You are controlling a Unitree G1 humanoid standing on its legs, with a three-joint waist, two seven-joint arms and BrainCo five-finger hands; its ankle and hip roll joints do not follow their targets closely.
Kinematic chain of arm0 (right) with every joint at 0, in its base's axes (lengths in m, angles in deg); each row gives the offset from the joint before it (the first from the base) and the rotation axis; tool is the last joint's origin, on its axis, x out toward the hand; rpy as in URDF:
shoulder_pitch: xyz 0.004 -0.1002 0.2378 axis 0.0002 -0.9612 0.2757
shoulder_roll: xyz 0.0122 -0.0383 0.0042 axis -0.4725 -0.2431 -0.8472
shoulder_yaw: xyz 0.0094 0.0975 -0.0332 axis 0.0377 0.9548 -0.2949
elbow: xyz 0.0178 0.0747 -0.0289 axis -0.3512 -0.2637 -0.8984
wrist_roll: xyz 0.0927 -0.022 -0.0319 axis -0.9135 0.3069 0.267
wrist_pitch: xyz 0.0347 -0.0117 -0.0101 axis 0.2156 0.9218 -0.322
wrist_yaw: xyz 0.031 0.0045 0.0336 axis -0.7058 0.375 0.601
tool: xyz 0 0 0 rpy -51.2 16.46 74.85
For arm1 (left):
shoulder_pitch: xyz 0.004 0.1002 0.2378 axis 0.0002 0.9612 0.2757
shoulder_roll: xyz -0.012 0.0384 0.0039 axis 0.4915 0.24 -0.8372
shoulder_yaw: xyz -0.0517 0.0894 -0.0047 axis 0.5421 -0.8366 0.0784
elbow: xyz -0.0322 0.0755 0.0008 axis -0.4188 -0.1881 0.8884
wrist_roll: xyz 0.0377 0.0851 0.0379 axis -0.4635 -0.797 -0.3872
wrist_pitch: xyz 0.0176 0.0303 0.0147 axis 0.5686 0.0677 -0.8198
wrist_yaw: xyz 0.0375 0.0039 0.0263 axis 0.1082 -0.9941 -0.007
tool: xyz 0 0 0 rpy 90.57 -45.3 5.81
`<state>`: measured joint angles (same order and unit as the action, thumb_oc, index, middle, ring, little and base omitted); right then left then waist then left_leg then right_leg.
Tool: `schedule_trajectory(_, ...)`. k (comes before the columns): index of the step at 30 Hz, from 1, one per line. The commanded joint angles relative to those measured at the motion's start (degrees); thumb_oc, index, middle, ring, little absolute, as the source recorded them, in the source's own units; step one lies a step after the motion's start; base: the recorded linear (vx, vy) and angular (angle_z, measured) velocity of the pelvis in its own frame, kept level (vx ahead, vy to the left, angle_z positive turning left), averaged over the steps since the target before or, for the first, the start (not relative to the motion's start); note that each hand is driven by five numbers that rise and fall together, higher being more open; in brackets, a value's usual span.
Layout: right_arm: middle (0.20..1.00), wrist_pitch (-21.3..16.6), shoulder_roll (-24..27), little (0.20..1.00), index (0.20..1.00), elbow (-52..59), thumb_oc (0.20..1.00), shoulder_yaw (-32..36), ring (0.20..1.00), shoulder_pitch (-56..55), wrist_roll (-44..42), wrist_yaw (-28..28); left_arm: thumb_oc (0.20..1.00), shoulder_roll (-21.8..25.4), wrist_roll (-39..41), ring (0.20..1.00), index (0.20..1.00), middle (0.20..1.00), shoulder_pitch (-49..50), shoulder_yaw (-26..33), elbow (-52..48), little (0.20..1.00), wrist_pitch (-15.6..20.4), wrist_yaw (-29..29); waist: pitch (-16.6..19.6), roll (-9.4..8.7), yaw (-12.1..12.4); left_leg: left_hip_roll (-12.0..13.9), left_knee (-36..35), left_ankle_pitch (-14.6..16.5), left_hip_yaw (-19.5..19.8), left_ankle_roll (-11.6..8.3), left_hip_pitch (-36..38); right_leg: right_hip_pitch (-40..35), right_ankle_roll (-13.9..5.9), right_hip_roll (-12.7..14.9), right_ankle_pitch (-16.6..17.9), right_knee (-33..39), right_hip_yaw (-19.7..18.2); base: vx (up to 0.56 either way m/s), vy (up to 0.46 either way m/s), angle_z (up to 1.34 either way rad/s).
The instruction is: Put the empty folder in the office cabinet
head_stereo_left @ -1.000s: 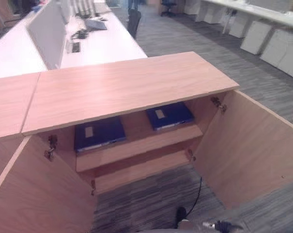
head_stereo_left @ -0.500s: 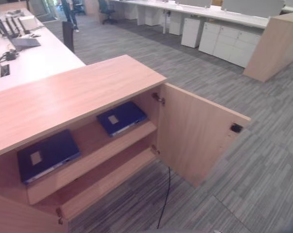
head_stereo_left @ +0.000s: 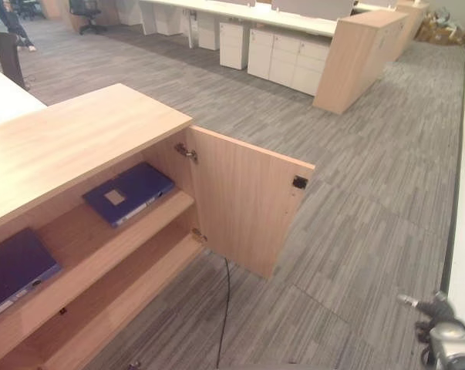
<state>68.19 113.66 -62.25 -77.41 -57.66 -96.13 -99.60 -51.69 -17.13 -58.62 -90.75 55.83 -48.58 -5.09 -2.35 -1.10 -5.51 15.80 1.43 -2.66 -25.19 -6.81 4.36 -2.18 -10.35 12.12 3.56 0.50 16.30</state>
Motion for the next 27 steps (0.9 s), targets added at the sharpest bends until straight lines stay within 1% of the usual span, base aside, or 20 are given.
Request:
schedule_trajectory(1, 1.0, -3.9, 1.6, 1.0, 1.0, 4.9, 1.0, -0.1, 1.0, 4.8, 3.2, -1.7, 1.0, 1.4, -0.7, 1.0, 1.0, 1.0, 0.1, 0.7, 0.1, 1.0, -0.1, 0.3, 0.1, -1.84, 1.7, 0.4, 3.0, 3.0, 1.0, 1.06, -2.2, -0.8, 4.29, -6.7, -6.3, 1.1, -0.6, -0.01, -0.234, -0.07)
schedule_trajectory(3, 1.0, -4.6, 3.4, 1.0, 1.0, 9.2, 1.0, -1.4, 1.0, 6.0, 4.7, -1.1, 1.0, 1.7, -1.0, 1.0, 1.0, 1.0, 0.5, 1.0, 0.0, 1.0, -0.1, 0.1, -0.2, -1.58, 2.1, 1.4, 3.3, 2.0, 1.4, 0.39, -2.6, -1.2, 4.99, -8.0, -7.1, 1.5, -0.4, -0.01, -0.145, -0.07)
schedule_trajectory(7, 1.0, -5.3, 4.7, 1.0, 1.0, 11.7, 1.0, -2.8, 1.0, 7.5, 5.3, -0.5, 1.0, 2.0, -1.2, 1.0, 1.0, 1.0, 0.5, 1.3, -0.1, 1.0, -0.2, -0.1, -0.5, -1.37, 2.4, 2.1, 3.1, 1.1, 2.1, -0.1, -2.9, -1.6, 5.48, -8.9, -7.5, 1.8, 0.0, 0.0, -0.105, -0.01)
schedule_trajectory(8, 1.0, -5.9, 6.0, 1.0, 1.0, 14.3, 1.0, -4.5, 1.0, 9.3, 5.4, 0.3, 1.0, 2.4, -1.0, 1.0, 1.0, 1.0, 0.5, 1.4, -0.2, 1.0, -0.1, -0.1, -0.7, -1.32, 3.0, 2.5, 3.1, 0.4, 2.9, -0.49, -3.5, -1.8, 5.97, -9.4, -7.9, 2.0, 0.3, -0.01, -0.134, 0.03)
schedule_trajectory(10, 1.0, -6.4, 6.3, 1.0, 1.0, 14.8, 1.0, -6.4, 1.0, 11.8, 4.8, 0.3, 1.0, 2.5, -0.5, 1.0, 1.0, 1.0, 0.0, 1.3, -0.4, 1.0, 0.0, 0.0, -1.6, -1.56, 3.8, 2.6, 5.3, 0.8, 4.7, -0.63, -5.2, -1.6, 6.5, -9.6, -8.0, 1.8, 0.4, -0.09, -0.154, 0.02)
schedule_trajectory(11, 1.0, -7.0, 6.0, 1.0, 1.0, 15.2, 1.0, -9.7, 1.0, 16.0, 3.7, 0.7, 1.0, 2.6, 0.4, 1.0, 1.0, 1.0, -0.1, 1.1, -0.5, 1.0, 0.3, 0.4, -3.0, -2.68, 5.5, -0.5, 10.1, 3.6, 11.0, 1.28, -7.7, -0.5, 7.45, -9.0, -7.2, 1.4, -0.2, -0.18, -0.112, -0.05)
schedule_trajectory(12, 1.0, -7.4, 5.8, 1.0, 1.0, 14.7, 1.0, -11.0, 1.0, 17.8, 2.8, 1.0, 1.0, 2.8, 0.8, 1.0, 1.0, 1.0, -0.4, 0.9, -0.3, 1.0, 0.4, 0.6, -3.3, -3.27, 5.8, -2.8, 13.0, 5.7, 13.7, 1.93, -8.7, -0.3, 7.73, -8.8, -7.0, 1.3, -0.4, -0.19, -0.093, -0.39)
schedule_trajectory(13, 1.0, -7.6, 5.5, 1.0, 1.0, 14.6, 1.0, -12.0, 1.0, 19.1, 2.2, 1.0, 1.0, 2.8, 1.2, 1.0, 1.0, 1.0, -0.5, 0.8, -0.2, 1.0, 0.5, 0.8, -3.6, -3.67, 6.1, -4.5, 15.5, 7.1, 15.3, 2.5, -9.4, -0.3, 7.83, -8.8, -6.8, 1.3, -0.4, -0.06, -0.038, -0.47)
schedule_trajectory(14, 1.0, -7.6, 5.5, 1.0, 1.0, 14.5, 1.0, -12.1, 1.0, 19.2, 2.2, 1.0, 1.0, 2.8, 1.2, 1.0, 1.0, 1.0, -0.5, 0.9, -0.2, 1.0, 0.5, 0.8, -3.6, -3.62, 6.0, -4.5, 15.7, 7.3, 15.4, 2.51, -9.5, -0.3, 7.82, -8.8, -6.8, 1.3, -0.3, -0.03, -0.034, -0.24)
schedule_trajectory(15, 1.0, -7.7, 4.9, 1.0, 1.0, 14.1, 1.0, -13.2, 1.0, 20.5, 1.8, 1.1, 1.0, 2.8, 1.6, 1.0, 1.0, 1.0, -0.5, 0.8, -0.1, 1.0, 0.7, 1.1, -3.7, -3.93, 6.3, -6.1, 17.4, 8.8, 16.1, 3.17, -10.1, -0.2, 7.83, -9.0, -6.6, 1.3, -0.3, -0.01, -0.018, 0.18)
schedule_trajectory(16, 1.0, -7.9, 4.7, 1.0, 1.0, 13.6, 1.0, -14.1, 1.0, 21.5, 1.5, 1.1, 1.0, 2.5, 2.0, 1.0, 1.0, 1.0, -0.4, 0.6, 0.1, 1.0, 0.8, 1.3, -3.6, -4.0, 6.3, -7.5, 17.3, 10.4, 15.9, 3.92, -9.8, -0.1, 7.68, -9.1, -6.5, 1.3, -0.2, 0.0, -0.013, 0.38)
schedule_trajectory(18, 1.0, -7.4, 5.0, 1.0, 1.0, 14.2, 1.0, -14.5, 1.0, 21.6, 1.8, 1.6, 1.0, 2.1, 2.0, 1.0, 1.0, 1.0, -0.2, 0.5, 0.4, 1.0, 0.5, 1.3, -2.9, -3.11, 6.0, -8.2, 12.4, 10.3, 13.0, 4.78, -7.0, 0.3, 7.18, -9.6, -6.3, 1.4, 0.8, 0.03, 0.036, 0.29)
schedule_trajectory(19, 1.0, -7.2, 5.2, 1.0, 1.0, 14.3, 1.0, -14.7, 1.0, 22.2, 2.0, 1.7, 1.0, 2.0, 1.5, 1.0, 1.0, 1.0, 0.0, 0.3, 0.7, 1.0, 0.6, 1.1, -2.3, -2.6, 6.0, -8.7, 8.7, 9.6, 12.5, 4.46, -5.4, 0.4, 7.05, -9.9, -6.1, 1.6, 0.9, 0.02, 0.062, 0.31)
schedule_trajectory(21, 1.0, -7.3, 5.5, 1.0, 1.0, 13.0, 1.0, -15.4, 1.0, 23.9, 1.4, 1.7, 1.0, 1.9, 0.7, 1.0, 1.0, 1.0, 0.8, -0.3, 1.1, 1.0, 0.8, 1.2, -1.7, -2.18, 6.4, -10.4, 4.7, 8.3, 14.7, 4.17, -4.8, 0.7, 6.73, -9.6, -5.8, 1.8, 1.0, -0.01, 0.052, 0.33)
schedule_trajectory(23, 1.0, -7.2, 5.6, 1.0, 1.0, 12.4, 1.0, -16.5, 1.0, 24.9, 0.8, 2.4, 1.0, 2.1, 0.4, 1.0, 1.0, 1.0, 0.5, -0.5, 1.1, 1.0, 0.9, 1.0, -0.9, -1.75, 6.2, -10.8, 1.3, 6.8, 14.6, 3.75, -4.0, 1.1, 6.48, -8.9, -5.6, 1.7, 1.9, 0.03, 0.032, 0.3)
schedule_trajectory(24, 1.0, -6.9, 5.1, 1.0, 1.0, 10.6, 1.0, -18.3, 1.0, 27.0, 0.4, 3.1, 1.0, 2.5, 0.7, 1.0, 1.0, 1.0, 0.3, -0.7, 1.4, 1.0, 0.8, 0.9, -0.2, -1.15, 6.5, -11.1, -1.7, 5.7, 14.8, 3.63, -2.6, 0.8, 6.4, -8.9, -5.7, 2.0, 2.0, 0.05, 0.025, 0.35)
schedule_trajectory(26, 1.0, -6.7, 5.0, 1.0, 1.0, 9.5, 1.0, -19.1, 1.0, 28.0, -0.2, 3.4, 1.0, 2.5, 0.9, 1.0, 1.0, 1.0, 0.6, -0.7, 1.5, 1.0, 0.7, 0.8, 0.4, -1.03, 6.5, -11.3, -2.7, 5.0, 14.8, 3.6, -2.4, 0.8, 6.38, -8.7, -5.7, 2.2, 2.2, 0.05, 0.021, 0.22)
schedule_trajectory(27, 1.0, -6.6, 4.6, 1.0, 1.0, 7.9, 1.0, -20.5, 1.0, 29.8, -0.9, 3.8, 1.0, 2.3, 1.1, 1.0, 1.0, 1.0, 1.3, -0.9, 1.7, 1.0, 0.8, 0.8, 0.4, -0.73, 7.1, -11.3, -3.7, 4.5, 14.9, 3.41, -1.6, 0.0, 6.35, -8.5, -5.8, 2.4, 2.3, 0.19, 0.159, 0.11)
